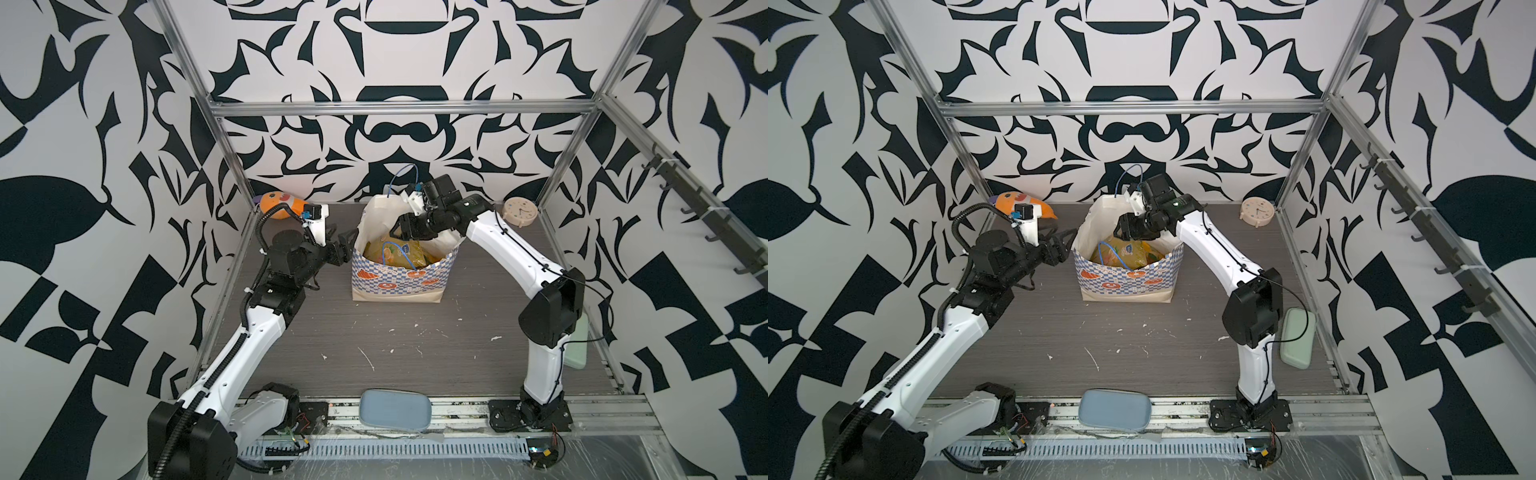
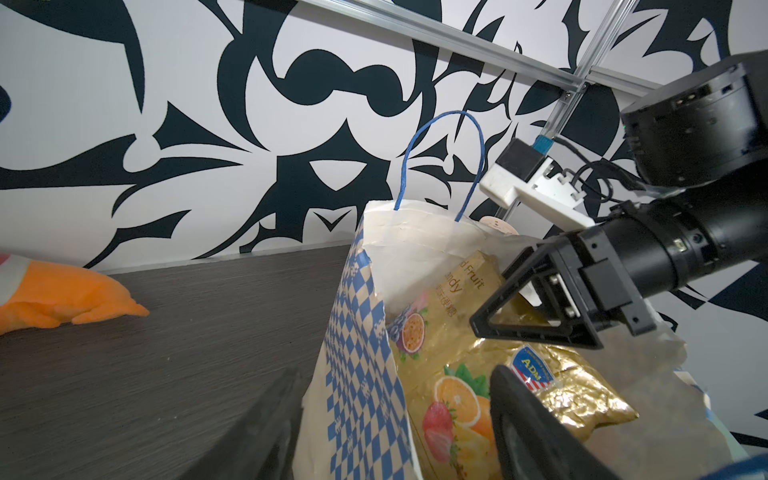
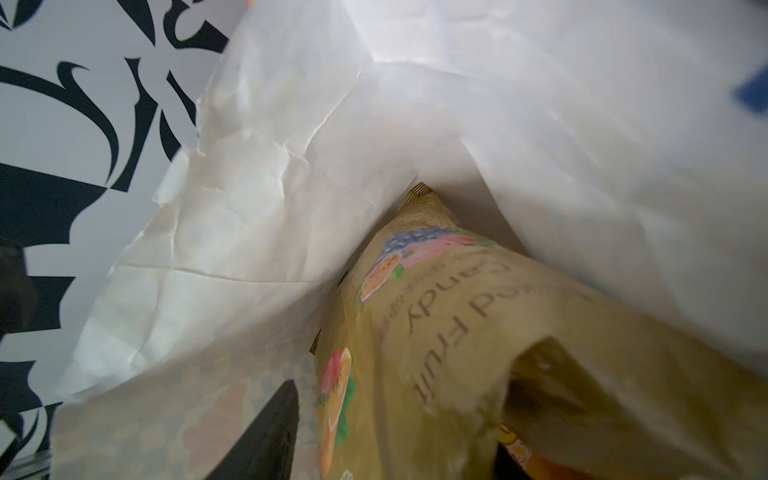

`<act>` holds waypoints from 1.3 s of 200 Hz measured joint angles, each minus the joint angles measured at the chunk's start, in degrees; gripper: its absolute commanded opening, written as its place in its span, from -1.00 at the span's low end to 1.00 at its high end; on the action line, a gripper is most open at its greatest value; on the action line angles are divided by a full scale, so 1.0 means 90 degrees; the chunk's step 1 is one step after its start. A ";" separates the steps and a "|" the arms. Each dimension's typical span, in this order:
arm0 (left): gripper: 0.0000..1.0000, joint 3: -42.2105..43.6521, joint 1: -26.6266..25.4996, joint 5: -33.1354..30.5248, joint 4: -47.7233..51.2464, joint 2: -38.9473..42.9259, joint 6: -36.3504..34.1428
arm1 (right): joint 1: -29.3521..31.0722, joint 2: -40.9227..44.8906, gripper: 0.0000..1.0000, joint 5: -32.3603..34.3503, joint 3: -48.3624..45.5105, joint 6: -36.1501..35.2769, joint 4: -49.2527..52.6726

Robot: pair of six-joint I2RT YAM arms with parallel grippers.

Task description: Take the snacks out of the paper bag

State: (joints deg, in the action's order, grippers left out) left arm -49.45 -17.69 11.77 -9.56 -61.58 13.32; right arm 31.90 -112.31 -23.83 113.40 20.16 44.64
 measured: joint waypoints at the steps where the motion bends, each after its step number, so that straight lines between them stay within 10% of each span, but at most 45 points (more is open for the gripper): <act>1: 0.47 0.0000 0.0000 0.0000 0.0000 0.0000 0.0002 | 0.0012 -0.0012 0.18 0.0017 0.0015 -0.0007 0.0010; 50: 0.46 0.0024 0.0000 0.0002 -0.0092 -0.0090 0.0034 | 0.0250 -0.0753 0.20 0.0542 0.0678 -0.0194 0.0437; 167: 0.48 0.0036 0.0000 0.0000 -0.0097 -0.0100 0.0015 | 0.0444 -0.1056 -1.00 0.0971 0.1122 -0.0257 0.0826; 260: 0.49 0.0036 0.0000 -0.0070 -0.0100 -0.0097 0.0012 | 0.0333 -0.1061 -1.00 0.0318 0.1251 0.0073 0.0782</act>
State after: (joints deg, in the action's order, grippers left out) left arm -49.12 -17.69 11.14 -10.46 -62.46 13.43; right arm 34.89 -121.86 -20.97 124.66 20.82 51.68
